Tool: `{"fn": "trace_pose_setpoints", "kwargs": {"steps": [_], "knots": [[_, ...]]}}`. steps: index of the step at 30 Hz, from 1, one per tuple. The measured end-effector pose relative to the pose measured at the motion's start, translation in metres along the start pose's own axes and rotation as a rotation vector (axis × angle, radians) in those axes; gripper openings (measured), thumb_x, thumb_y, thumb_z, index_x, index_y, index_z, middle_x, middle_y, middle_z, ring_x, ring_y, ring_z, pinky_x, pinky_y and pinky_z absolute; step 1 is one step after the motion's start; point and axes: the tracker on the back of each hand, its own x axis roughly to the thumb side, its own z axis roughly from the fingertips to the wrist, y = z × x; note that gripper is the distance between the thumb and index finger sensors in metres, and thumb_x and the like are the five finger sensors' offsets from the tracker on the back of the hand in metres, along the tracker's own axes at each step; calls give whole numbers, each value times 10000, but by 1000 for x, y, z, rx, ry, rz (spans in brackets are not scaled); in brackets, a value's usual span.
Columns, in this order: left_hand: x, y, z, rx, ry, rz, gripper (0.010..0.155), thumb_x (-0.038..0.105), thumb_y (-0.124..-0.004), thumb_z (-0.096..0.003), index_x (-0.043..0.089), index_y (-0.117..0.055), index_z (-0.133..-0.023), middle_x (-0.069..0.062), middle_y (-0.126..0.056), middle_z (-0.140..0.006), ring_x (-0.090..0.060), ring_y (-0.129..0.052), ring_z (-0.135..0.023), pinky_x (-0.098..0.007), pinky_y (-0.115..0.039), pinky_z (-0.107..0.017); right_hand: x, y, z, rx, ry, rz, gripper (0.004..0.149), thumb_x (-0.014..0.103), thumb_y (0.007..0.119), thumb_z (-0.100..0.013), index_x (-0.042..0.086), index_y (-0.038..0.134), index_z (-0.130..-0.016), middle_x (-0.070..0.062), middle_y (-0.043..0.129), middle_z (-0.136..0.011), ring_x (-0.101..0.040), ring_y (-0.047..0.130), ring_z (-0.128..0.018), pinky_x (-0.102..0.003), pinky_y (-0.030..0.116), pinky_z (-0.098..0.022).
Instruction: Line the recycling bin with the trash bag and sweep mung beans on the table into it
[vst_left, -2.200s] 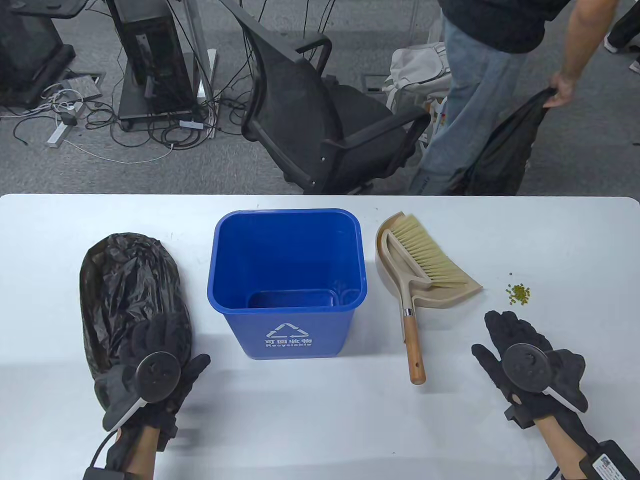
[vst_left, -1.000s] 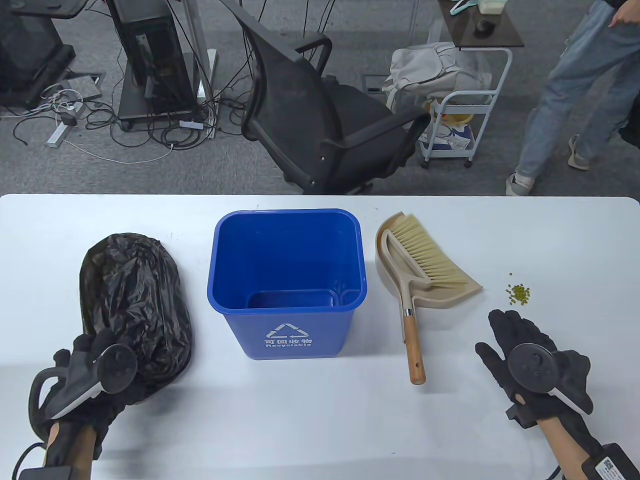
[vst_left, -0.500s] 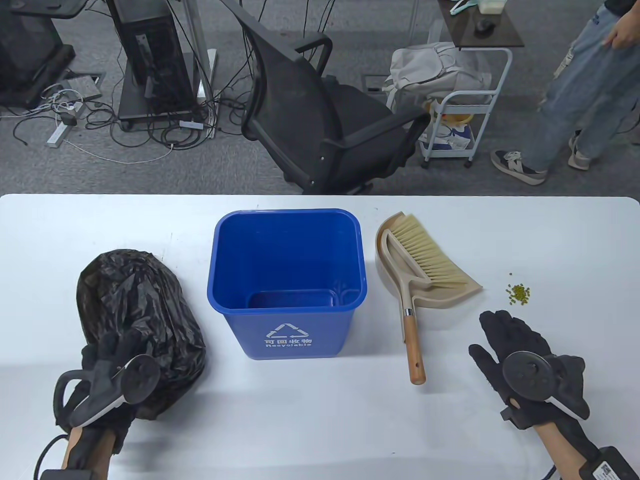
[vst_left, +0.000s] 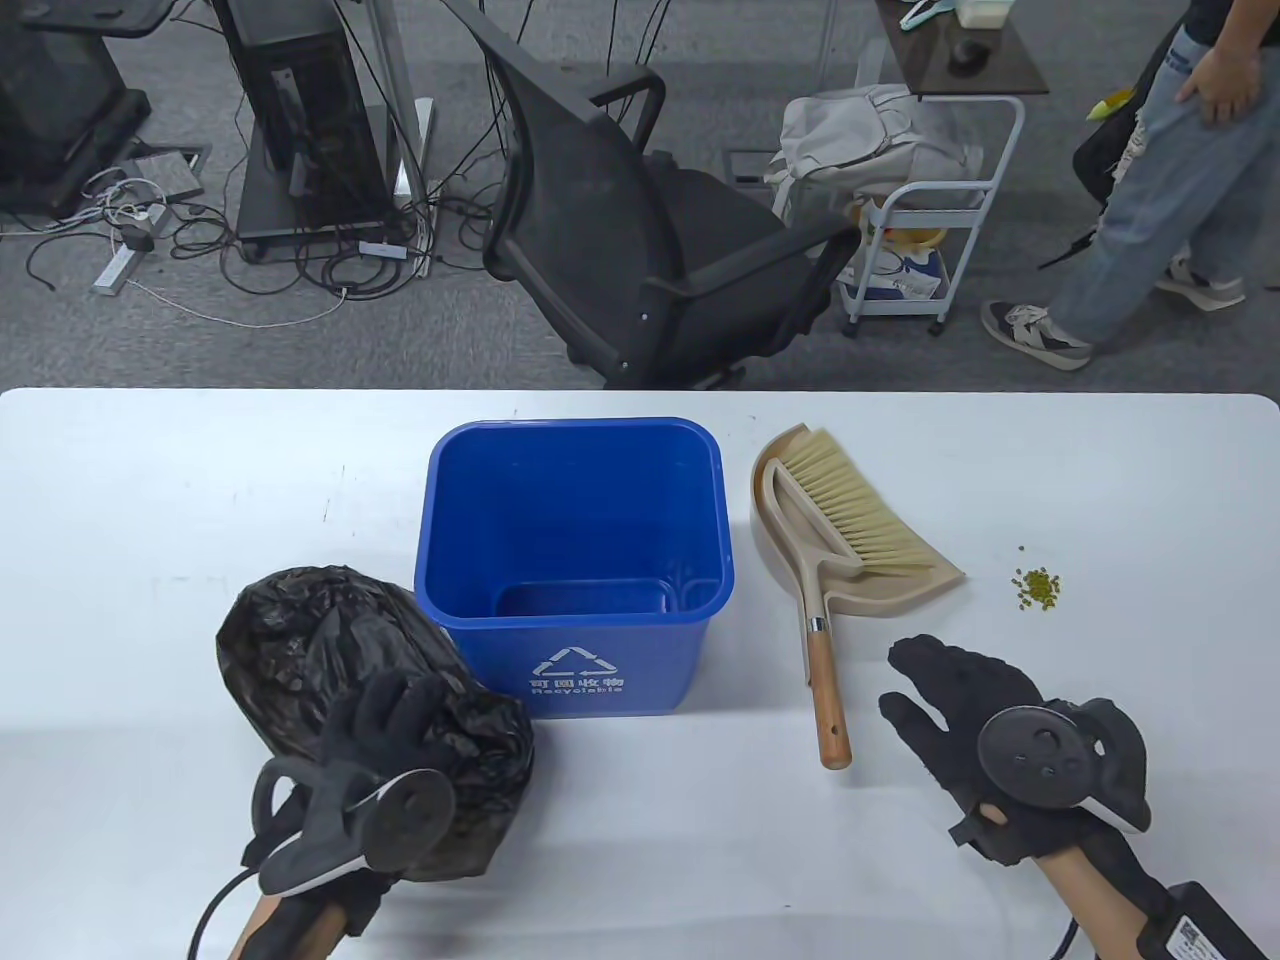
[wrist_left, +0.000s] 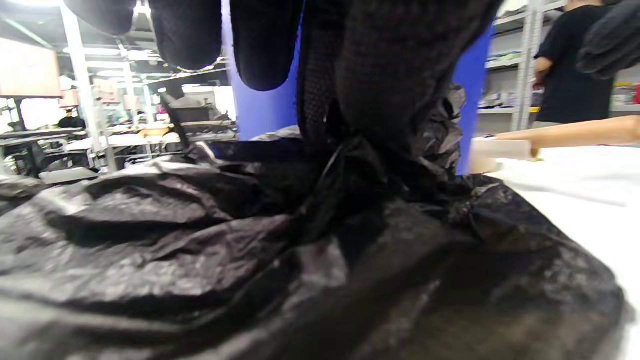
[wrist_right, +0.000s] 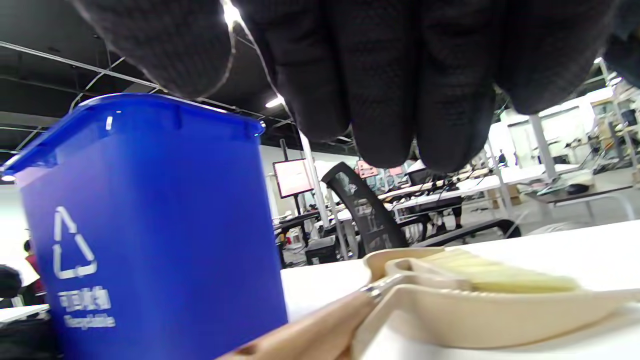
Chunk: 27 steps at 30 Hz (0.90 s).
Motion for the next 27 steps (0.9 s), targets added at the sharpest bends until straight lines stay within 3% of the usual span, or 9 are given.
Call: {"fn": "trace_pose_setpoints", "kwargs": {"steps": [7, 13, 27], "knots": [[56, -1, -13, 29, -134, -52, 405, 294, -959, -413, 106, -1004, -769, -212, -669, -1152, -616, -590, -1051, -783, -498, -721, 42, 15, -9, 102, -65, -78, 665, 486, 713, -493, -23, 887, -885, -307, 960, -800, -514, 986, -676, -668, 760, -499], [90, -3, -24, 61, -205, -70, 405, 298, -959, -414, 116, -1002, -773, -204, -662, -1160, -610, -586, -1058, -778, -498, -730, 87, 42, -21, 264, -66, -101, 678, 490, 718, -499, -43, 883, -884, -318, 959, -793, -522, 987, -665, -669, 767, -484], [124, 4, -34, 158, -273, -92, 403, 301, -959, -415, 126, -1000, -775, -198, -633, -1175, -590, -598, -1066, -768, -498, -744, 126, 87, -55, 489, 25, -120, 713, 505, 739, -500, -68, 849, -911, -340, 926, -819, -541, 973, -672, -661, 782, -468]]}}
